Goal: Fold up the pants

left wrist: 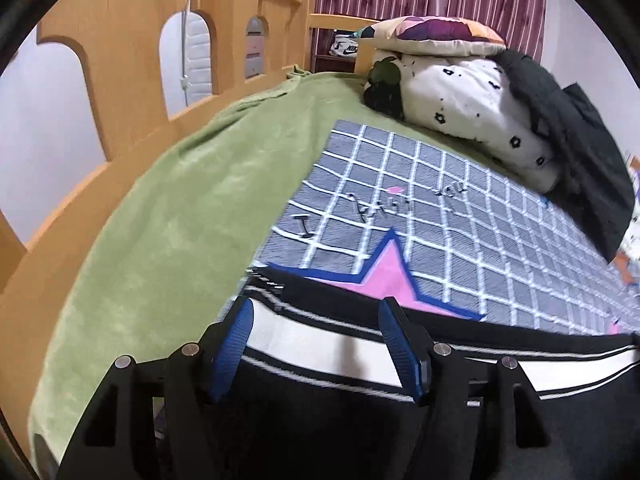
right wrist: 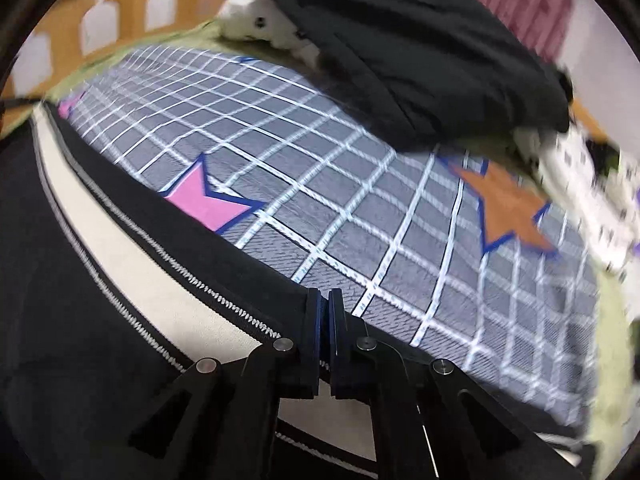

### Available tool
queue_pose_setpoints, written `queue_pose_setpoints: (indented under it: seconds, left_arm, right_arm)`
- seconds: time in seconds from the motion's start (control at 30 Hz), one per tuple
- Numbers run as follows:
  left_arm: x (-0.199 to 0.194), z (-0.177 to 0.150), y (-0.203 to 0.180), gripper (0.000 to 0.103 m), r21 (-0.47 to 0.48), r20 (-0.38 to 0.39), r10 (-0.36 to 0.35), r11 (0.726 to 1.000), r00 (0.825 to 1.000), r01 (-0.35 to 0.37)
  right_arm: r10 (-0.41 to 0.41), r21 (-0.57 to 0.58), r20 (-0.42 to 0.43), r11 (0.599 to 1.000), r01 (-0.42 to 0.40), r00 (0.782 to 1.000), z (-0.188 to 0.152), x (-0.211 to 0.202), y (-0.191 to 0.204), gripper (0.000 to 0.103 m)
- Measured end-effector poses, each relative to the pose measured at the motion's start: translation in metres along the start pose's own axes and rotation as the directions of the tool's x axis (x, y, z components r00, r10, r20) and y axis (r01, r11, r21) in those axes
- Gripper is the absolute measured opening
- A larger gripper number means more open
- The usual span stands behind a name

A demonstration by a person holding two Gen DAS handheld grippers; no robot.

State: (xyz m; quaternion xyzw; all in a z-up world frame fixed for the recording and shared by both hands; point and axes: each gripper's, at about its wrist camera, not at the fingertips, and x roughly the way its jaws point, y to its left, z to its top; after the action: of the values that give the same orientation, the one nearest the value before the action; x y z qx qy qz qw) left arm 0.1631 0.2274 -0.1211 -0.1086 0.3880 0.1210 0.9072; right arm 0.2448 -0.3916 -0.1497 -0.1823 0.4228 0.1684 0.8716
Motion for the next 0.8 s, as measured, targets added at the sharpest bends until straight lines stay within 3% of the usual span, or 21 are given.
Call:
queue_pose_setpoints:
  seconds: [0.13,0.23,0.3,0.37,0.43,0.5,0.53,0.67,0.8]
  left_arm:
    - [-0.007,0.001,-0.01,0.063,-0.004,0.009,-0.035,0.999,0.999,0.035]
    - [-0.014,-0.002,-0.016,0.065,0.022,0.025,-0.064,0.998,0.998,0.063]
    - [-0.005,-0.009,-0.016,0.068,0.037,0.007,-0.055,0.998,0.998,0.055]
    - [0.02,-0.02,-0.013,0.068,0.034,-0.057,-0.012,0.999,0.998,0.014]
    - [0.04,-0.027,-0.007,0.067,0.008,-0.106,-0.014,1.0,0.994,0.014]
    - [0.035,-0.023,-0.008,0.068,0.002,-0.093,-0.01,1.0,0.996,0.01]
    - [0.031,-0.02,-0.009,0.068,-0.006,-0.099,0.001,1.0,0.995,-0.002]
    - [0.009,-0.015,-0.007,0.068,-0.003,-0.108,0.035,0.999,0.994,-0.036]
    - [-0.038,-0.017,0.004,0.067,-0.032,-0.073,0.016,0.999,0.997,-0.018]
  right_arm:
    - [-0.05,0.079,0.003,0.996,0.049,0.999,0.007,0.002,0.002,0.005]
    - [-0.1,0.152,0.059,0.984,0.09,0.993,0.01,-0.031,-0.002,0.009]
    - [-0.159,0.197,0.09,0.971,0.138,0.983,0.002,-0.05,-0.011,0.026]
    - [-0.185,0.235,0.055,0.957,0.168,0.981,-0.01,-0.046,-0.021,0.026]
    - [-0.192,0.265,-0.082,0.942,0.207,0.978,-0.026,-0.014,-0.032,0.026]
    - [-0.225,0.283,-0.041,0.932,0.228,0.973,-0.028,-0.017,-0.028,0.026]
    - [-0.241,0.295,-0.061,0.923,0.248,0.969,-0.024,-0.019,-0.026,0.026]
    - [-0.188,0.43,-0.039,0.884,0.186,0.981,-0.013,-0.041,-0.022,0.027]
    - [-0.195,0.458,-0.018,0.87,0.182,0.981,0.002,-0.078,0.001,0.045]
